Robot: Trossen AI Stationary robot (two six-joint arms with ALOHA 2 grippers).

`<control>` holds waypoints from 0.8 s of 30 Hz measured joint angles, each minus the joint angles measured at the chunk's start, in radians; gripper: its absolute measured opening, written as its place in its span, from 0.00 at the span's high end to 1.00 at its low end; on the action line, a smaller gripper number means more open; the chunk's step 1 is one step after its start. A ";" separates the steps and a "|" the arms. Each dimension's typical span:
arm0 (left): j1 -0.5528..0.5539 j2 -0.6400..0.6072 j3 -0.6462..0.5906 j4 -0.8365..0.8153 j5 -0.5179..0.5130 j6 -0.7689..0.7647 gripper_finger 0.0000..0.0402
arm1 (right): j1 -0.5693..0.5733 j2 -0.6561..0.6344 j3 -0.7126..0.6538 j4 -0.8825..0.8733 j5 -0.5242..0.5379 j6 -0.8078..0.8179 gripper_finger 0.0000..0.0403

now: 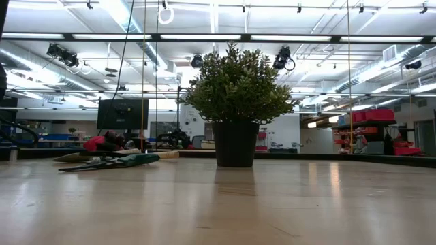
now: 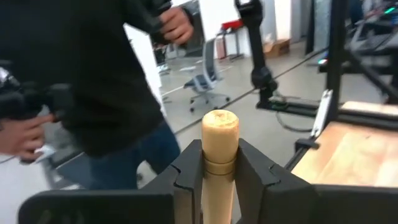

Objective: Pick & Place Garden tools in Gardening bag
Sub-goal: Put the bottom hand trowel into the white gardening bag

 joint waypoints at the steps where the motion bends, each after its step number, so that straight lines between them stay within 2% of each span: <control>1: 0.000 0.000 0.000 0.000 0.000 0.000 0.56 | 0.004 -0.005 0.000 -0.016 -0.008 0.006 0.84; 13: 0.000 0.000 0.000 0.002 0.000 0.003 0.56 | 0.031 -0.110 0.000 -0.107 -0.053 0.023 0.84; 24: 0.000 0.000 0.000 0.003 0.000 0.004 0.56 | 0.031 -0.199 0.000 -0.359 -0.054 0.018 0.84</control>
